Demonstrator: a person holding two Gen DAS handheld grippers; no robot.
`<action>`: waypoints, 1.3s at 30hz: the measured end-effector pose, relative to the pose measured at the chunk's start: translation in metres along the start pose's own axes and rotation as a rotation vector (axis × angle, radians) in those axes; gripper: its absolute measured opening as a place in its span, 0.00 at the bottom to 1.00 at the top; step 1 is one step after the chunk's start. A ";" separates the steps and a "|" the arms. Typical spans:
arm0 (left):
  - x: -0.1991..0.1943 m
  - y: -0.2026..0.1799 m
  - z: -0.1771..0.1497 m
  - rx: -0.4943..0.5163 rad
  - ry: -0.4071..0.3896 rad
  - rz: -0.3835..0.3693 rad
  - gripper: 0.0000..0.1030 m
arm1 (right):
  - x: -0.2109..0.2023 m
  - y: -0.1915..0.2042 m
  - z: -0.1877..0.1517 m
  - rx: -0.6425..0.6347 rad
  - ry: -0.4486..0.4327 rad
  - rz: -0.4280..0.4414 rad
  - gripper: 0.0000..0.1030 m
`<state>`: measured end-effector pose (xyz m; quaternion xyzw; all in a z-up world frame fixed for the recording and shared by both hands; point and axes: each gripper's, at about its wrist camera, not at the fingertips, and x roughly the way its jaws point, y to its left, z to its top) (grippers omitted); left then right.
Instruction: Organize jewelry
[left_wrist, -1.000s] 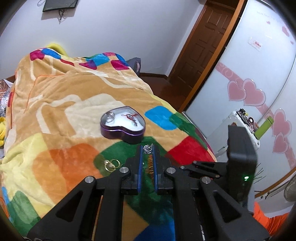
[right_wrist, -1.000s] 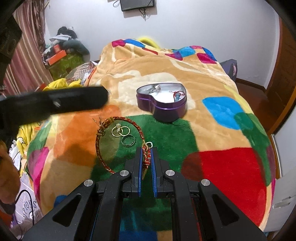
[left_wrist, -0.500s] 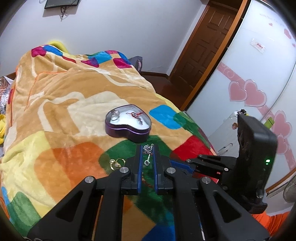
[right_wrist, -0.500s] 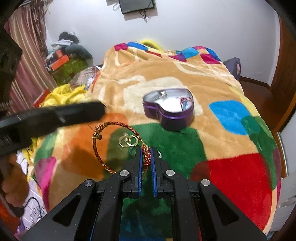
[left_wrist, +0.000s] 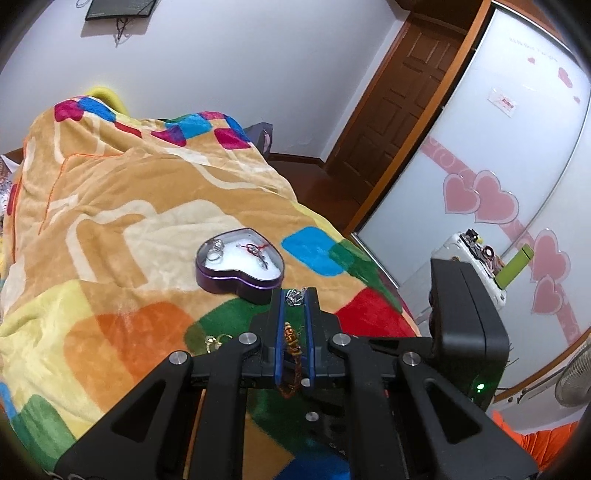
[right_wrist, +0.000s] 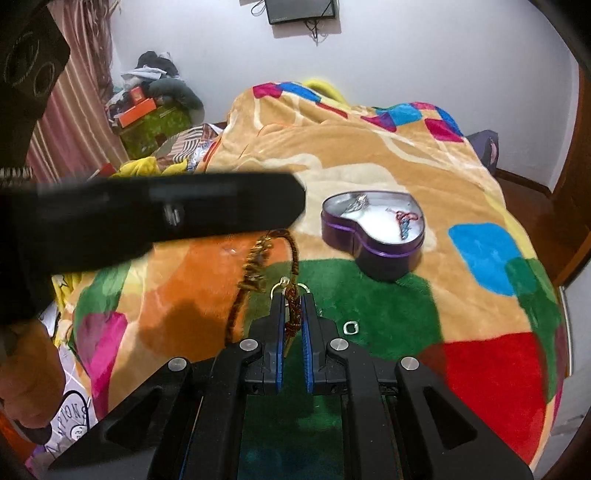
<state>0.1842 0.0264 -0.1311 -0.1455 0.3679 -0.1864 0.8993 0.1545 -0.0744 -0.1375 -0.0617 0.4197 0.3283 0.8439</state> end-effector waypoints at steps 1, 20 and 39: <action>0.000 0.003 0.001 -0.006 -0.001 0.004 0.08 | 0.000 0.000 -0.001 0.000 0.002 -0.001 0.07; 0.034 0.024 0.015 0.021 0.019 0.118 0.08 | -0.017 -0.045 0.019 0.115 -0.089 -0.051 0.07; 0.086 0.042 0.040 0.085 0.050 0.202 0.08 | -0.002 -0.084 0.052 0.159 -0.135 -0.076 0.07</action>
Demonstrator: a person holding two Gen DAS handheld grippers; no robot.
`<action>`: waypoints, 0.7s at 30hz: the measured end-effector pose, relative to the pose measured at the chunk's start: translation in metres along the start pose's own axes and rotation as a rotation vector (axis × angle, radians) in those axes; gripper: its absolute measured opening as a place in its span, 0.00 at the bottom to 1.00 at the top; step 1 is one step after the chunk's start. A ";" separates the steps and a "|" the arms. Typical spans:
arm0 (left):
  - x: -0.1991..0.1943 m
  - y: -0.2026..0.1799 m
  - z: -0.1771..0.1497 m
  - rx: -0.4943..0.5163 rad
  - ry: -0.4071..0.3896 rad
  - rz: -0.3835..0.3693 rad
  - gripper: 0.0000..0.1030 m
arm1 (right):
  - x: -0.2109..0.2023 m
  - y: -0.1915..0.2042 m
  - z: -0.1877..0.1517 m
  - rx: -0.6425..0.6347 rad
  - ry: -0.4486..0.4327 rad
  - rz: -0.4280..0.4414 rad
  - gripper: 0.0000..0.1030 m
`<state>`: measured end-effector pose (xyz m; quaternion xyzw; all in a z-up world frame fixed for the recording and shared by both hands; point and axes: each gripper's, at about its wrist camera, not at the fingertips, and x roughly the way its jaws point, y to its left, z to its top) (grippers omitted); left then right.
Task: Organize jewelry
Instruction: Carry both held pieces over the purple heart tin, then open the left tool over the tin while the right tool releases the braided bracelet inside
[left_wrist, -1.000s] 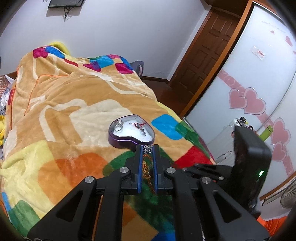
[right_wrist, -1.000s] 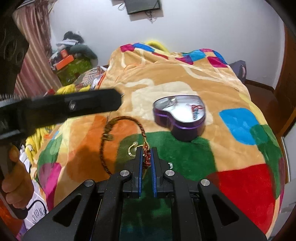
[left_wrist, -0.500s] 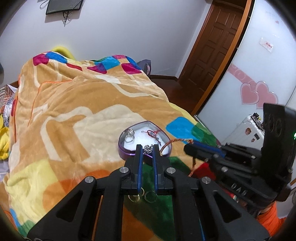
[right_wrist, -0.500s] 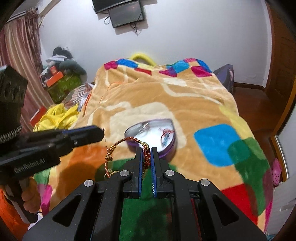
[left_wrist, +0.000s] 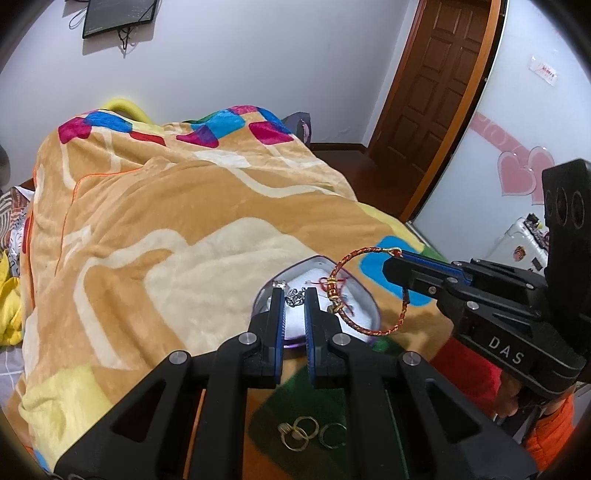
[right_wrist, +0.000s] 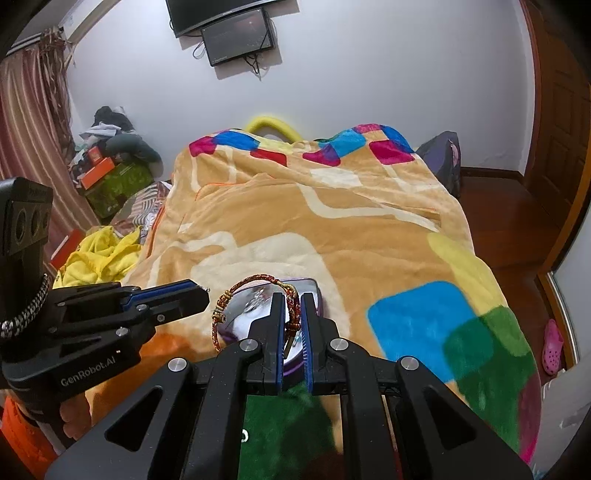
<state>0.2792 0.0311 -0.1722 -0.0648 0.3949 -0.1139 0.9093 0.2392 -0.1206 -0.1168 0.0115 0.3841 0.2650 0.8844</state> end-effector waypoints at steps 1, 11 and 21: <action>0.003 0.002 0.000 -0.001 0.005 0.002 0.08 | 0.002 -0.001 0.001 0.001 0.005 0.000 0.07; 0.029 0.006 -0.001 0.016 0.056 0.020 0.08 | 0.030 -0.010 0.002 -0.007 0.074 -0.022 0.07; 0.035 0.000 -0.004 0.050 0.076 0.026 0.08 | 0.040 -0.004 0.001 -0.053 0.106 -0.027 0.07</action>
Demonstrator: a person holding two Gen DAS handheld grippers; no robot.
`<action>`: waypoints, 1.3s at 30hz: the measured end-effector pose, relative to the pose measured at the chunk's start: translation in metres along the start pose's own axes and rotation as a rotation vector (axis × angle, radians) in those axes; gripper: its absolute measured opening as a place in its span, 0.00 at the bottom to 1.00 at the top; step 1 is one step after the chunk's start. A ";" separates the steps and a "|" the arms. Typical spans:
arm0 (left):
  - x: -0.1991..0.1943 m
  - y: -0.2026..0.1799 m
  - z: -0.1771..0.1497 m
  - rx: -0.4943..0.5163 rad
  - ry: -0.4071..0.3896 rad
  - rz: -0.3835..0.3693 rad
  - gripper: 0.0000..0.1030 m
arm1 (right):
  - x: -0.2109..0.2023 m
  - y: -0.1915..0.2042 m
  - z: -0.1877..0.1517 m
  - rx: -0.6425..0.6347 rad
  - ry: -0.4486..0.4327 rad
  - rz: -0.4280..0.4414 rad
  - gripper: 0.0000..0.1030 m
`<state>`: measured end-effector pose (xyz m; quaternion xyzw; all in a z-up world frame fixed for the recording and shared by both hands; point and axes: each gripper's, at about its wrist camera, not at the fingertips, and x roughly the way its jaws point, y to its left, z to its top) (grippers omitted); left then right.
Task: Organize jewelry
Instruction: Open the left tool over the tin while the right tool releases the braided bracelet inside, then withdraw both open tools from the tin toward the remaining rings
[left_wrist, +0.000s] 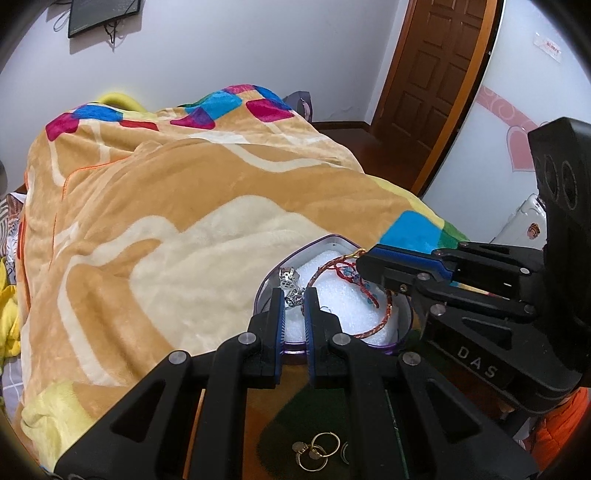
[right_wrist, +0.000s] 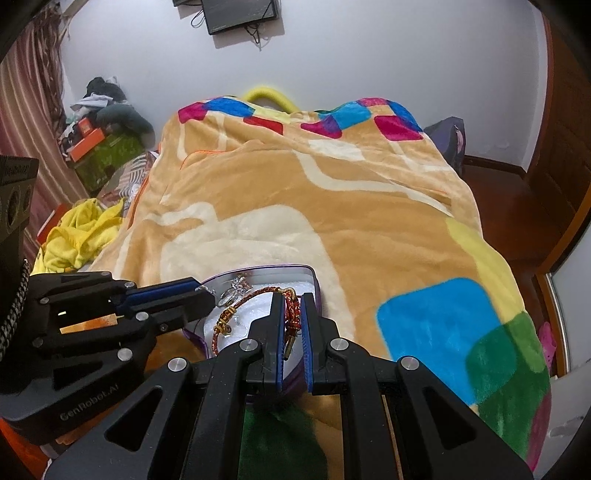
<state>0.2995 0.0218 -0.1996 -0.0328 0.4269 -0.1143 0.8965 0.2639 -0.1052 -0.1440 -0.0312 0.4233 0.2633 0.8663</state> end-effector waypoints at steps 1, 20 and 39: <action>0.000 0.000 0.000 -0.001 0.001 0.000 0.08 | 0.001 0.001 0.001 -0.006 0.003 -0.001 0.07; -0.025 0.000 0.001 -0.018 -0.026 -0.005 0.08 | -0.018 0.005 -0.001 -0.029 0.029 -0.023 0.14; -0.079 0.002 -0.045 -0.041 -0.025 0.024 0.28 | -0.067 0.027 -0.025 -0.073 -0.024 -0.021 0.32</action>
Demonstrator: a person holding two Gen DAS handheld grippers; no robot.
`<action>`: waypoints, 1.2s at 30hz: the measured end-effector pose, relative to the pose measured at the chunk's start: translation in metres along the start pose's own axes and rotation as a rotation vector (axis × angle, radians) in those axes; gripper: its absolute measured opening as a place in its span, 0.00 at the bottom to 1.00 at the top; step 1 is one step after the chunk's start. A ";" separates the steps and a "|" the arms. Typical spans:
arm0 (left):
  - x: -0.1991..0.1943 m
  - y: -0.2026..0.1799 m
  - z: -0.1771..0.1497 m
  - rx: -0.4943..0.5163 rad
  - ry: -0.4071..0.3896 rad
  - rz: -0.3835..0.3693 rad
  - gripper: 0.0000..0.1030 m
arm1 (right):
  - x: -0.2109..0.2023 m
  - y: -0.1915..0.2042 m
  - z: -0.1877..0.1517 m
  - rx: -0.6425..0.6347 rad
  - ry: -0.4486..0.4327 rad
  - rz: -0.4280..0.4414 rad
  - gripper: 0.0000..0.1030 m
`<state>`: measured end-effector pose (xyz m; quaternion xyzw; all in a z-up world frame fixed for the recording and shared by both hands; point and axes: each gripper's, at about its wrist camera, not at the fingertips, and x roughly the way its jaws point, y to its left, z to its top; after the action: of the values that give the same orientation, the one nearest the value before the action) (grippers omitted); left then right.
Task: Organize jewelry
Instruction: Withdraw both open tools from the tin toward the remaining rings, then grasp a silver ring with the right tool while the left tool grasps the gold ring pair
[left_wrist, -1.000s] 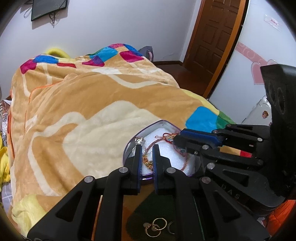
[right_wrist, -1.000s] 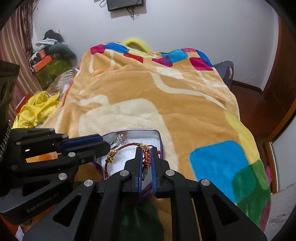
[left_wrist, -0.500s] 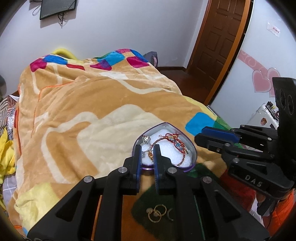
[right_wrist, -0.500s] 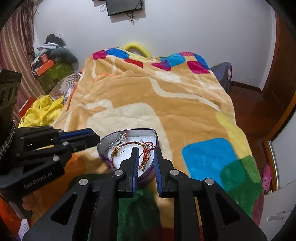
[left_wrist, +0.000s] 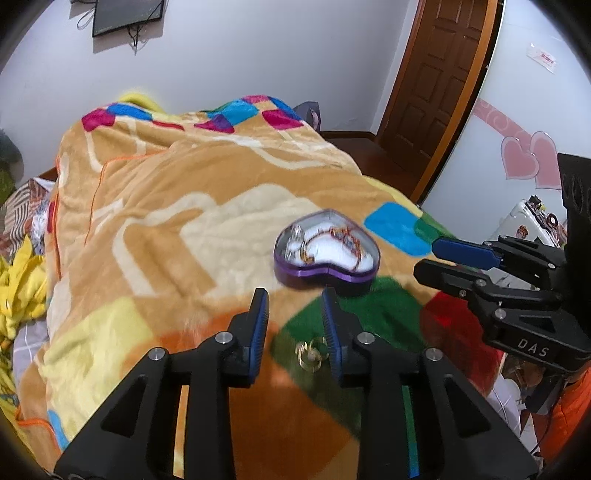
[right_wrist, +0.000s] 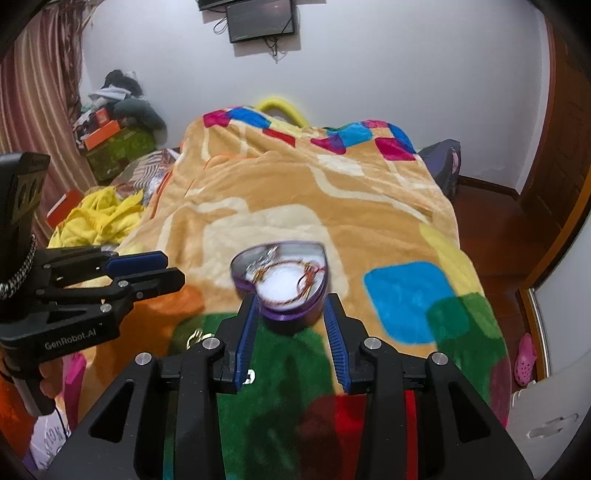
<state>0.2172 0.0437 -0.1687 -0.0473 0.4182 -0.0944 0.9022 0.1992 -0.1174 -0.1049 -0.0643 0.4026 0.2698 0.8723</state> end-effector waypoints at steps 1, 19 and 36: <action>-0.001 0.001 -0.004 0.000 0.006 0.006 0.28 | 0.001 0.002 -0.003 -0.004 0.009 0.004 0.32; -0.012 0.014 -0.050 -0.025 0.054 -0.009 0.28 | 0.053 0.052 -0.043 -0.101 0.181 0.080 0.32; 0.038 -0.013 -0.047 0.055 0.144 -0.044 0.28 | 0.032 0.032 -0.044 -0.059 0.100 0.073 0.19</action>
<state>0.2040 0.0224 -0.2254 -0.0250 0.4781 -0.1288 0.8684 0.1703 -0.0917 -0.1545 -0.0887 0.4396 0.3094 0.8385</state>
